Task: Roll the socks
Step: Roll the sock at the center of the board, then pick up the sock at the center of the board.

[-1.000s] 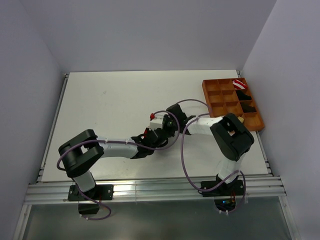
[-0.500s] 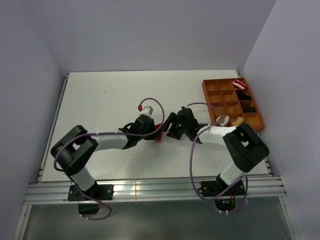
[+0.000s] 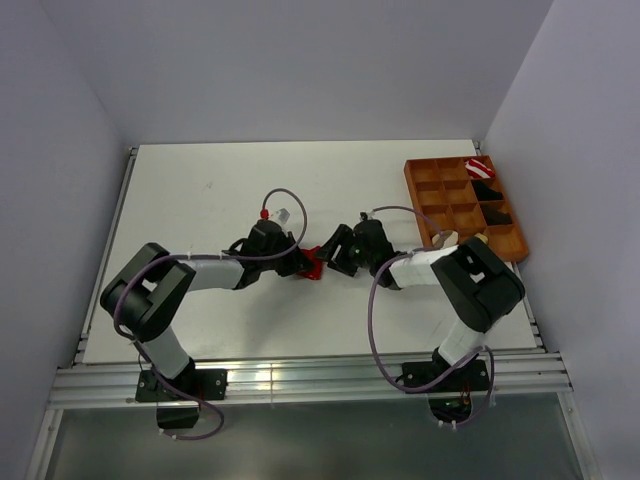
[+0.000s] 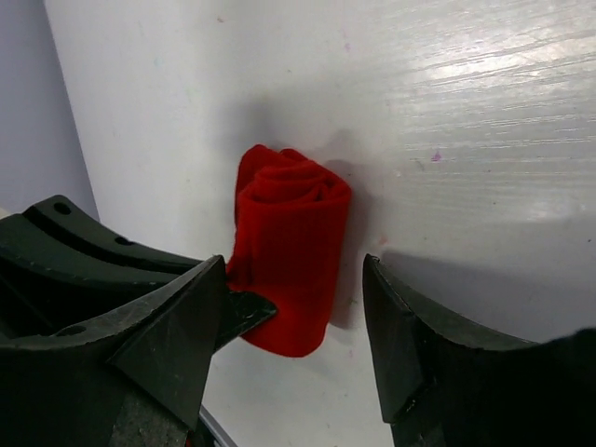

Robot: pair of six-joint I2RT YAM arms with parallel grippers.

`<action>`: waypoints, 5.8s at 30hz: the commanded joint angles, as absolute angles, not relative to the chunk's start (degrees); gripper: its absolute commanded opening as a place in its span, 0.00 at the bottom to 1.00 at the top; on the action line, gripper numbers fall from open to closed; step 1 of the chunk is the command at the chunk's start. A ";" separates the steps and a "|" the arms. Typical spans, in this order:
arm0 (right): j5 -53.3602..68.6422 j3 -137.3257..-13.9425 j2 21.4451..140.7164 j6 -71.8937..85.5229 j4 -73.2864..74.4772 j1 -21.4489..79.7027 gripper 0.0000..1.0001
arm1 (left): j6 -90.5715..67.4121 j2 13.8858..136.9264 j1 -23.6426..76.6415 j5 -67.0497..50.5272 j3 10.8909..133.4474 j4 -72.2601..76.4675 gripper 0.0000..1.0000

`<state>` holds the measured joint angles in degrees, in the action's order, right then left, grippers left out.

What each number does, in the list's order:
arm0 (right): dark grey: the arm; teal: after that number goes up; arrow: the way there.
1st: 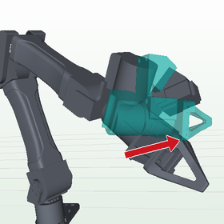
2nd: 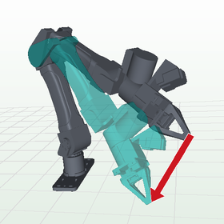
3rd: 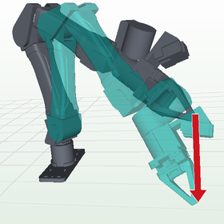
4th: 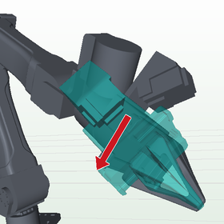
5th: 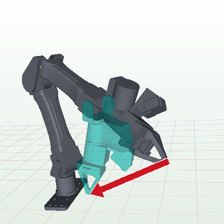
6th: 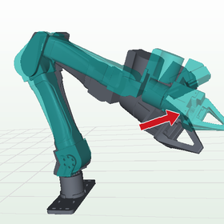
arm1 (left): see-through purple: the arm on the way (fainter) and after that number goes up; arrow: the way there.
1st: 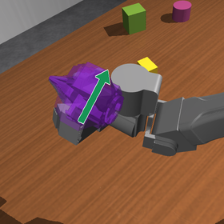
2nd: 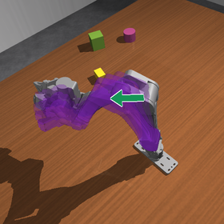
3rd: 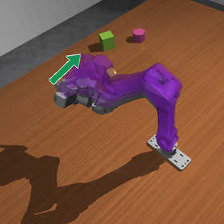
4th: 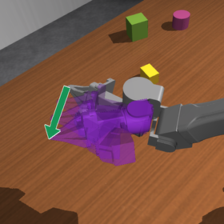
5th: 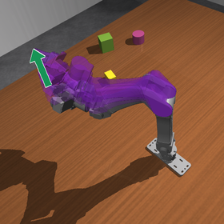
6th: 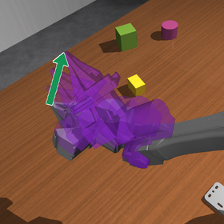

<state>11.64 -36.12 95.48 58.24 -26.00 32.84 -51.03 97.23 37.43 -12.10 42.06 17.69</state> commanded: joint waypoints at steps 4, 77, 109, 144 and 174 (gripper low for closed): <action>12.57 -38.23 100.54 57.48 -30.41 32.43 0.67 | -53.52 100.90 34.81 -16.96 37.44 15.56 0.01; 4.92 -59.68 103.71 54.14 15.03 39.64 0.00 | -38.49 109.42 67.41 51.94 58.80 -5.97 0.22; 14.06 -39.47 86.83 53.44 -18.62 32.69 0.77 | -52.64 88.60 45.28 8.54 35.42 8.35 0.01; 15.29 -45.44 107.22 58.80 -34.27 41.31 0.74 | -64.95 98.35 21.71 -24.08 19.60 37.97 0.01; 6.08 -58.09 104.95 40.79 -4.76 43.51 0.00 | -58.19 100.64 21.71 -19.51 22.06 30.85 0.27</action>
<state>10.22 -55.68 108.90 47.13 -14.72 42.28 -63.96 99.59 21.26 -26.61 23.57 44.95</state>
